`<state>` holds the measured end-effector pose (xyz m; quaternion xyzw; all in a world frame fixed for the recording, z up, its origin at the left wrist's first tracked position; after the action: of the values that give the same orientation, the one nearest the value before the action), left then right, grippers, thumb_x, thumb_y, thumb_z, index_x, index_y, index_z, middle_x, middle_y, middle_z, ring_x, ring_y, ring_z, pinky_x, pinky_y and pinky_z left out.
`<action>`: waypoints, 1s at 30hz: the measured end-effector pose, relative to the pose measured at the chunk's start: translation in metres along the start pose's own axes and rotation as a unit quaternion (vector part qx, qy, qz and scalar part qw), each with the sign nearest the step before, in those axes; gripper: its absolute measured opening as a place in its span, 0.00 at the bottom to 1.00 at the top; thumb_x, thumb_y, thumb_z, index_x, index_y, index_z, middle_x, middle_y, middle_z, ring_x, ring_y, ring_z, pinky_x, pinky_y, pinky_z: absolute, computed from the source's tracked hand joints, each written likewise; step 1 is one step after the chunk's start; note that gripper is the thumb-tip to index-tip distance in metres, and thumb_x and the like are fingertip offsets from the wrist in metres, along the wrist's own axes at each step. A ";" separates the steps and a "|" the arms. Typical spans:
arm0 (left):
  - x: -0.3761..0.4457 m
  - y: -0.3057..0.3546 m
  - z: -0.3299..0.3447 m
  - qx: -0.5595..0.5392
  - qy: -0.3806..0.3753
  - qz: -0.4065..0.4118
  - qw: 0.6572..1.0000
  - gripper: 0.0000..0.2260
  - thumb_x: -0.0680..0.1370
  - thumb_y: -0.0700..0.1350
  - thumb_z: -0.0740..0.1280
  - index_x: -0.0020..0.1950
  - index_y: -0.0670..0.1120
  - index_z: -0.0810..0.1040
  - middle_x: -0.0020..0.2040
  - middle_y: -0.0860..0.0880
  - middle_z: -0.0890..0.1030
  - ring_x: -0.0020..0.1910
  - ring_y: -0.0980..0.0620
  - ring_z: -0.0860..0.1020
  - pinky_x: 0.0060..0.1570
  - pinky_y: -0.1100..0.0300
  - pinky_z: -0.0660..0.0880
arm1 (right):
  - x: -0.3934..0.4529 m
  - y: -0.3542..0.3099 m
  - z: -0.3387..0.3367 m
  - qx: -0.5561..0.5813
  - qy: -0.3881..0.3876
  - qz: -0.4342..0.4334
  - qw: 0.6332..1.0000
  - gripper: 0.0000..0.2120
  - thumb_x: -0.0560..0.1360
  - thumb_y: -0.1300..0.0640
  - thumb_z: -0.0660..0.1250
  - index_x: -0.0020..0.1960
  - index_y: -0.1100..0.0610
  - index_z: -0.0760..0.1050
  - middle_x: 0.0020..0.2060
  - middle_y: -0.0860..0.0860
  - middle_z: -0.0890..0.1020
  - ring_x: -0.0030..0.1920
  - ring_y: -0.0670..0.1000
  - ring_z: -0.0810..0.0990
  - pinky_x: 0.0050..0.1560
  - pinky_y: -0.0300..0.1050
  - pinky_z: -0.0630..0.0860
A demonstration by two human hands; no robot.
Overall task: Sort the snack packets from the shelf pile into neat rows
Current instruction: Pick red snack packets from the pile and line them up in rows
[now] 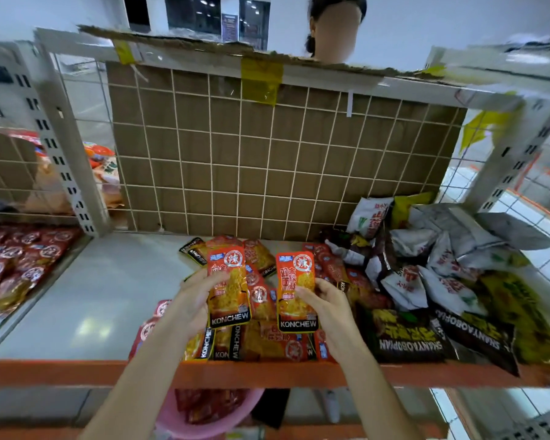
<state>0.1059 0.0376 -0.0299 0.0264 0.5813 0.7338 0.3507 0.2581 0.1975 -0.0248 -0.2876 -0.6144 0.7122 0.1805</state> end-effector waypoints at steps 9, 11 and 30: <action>-0.090 -0.045 -0.019 0.028 0.093 0.079 0.992 0.12 0.72 0.29 0.66 0.49 0.44 0.77 0.41 0.45 0.83 0.34 0.51 0.82 0.38 0.58 0.80 | -0.052 0.033 0.008 -0.024 -0.084 0.019 0.996 0.14 0.72 0.62 0.72 0.57 0.60 0.77 0.50 0.53 0.84 0.53 0.54 0.82 0.57 0.51 0.78; -0.111 -0.057 -0.034 0.039 0.122 0.078 0.989 0.13 0.71 0.30 0.68 0.53 0.40 0.78 0.41 0.44 0.83 0.35 0.49 0.81 0.45 0.53 0.79 | -0.064 0.042 0.021 -0.032 -0.120 0.026 0.992 0.21 0.71 0.61 0.72 0.62 0.64 0.74 0.54 0.55 0.83 0.57 0.56 0.80 0.62 0.55 0.74; -0.238 -0.041 -0.235 0.060 0.309 0.056 0.948 0.14 0.72 0.35 0.71 0.57 0.41 0.78 0.47 0.41 0.84 0.48 0.39 0.81 0.55 0.44 0.76 | -0.129 0.087 0.239 -0.034 -0.306 0.067 0.949 0.08 0.73 0.69 0.68 0.51 0.61 0.77 0.44 0.57 0.84 0.46 0.56 0.83 0.51 0.51 0.79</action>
<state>0.1995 -0.2852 -0.0538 -0.1481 0.7020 0.6878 0.1105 0.2150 -0.0812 -0.0668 -0.1017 -0.6432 0.7553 -0.0742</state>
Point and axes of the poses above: each hand's wrist, its own x-axis towards the middle knuckle, its own z-axis out of the palm, y = z × x, the point moved 2 cm from there along x, towards the middle knuckle
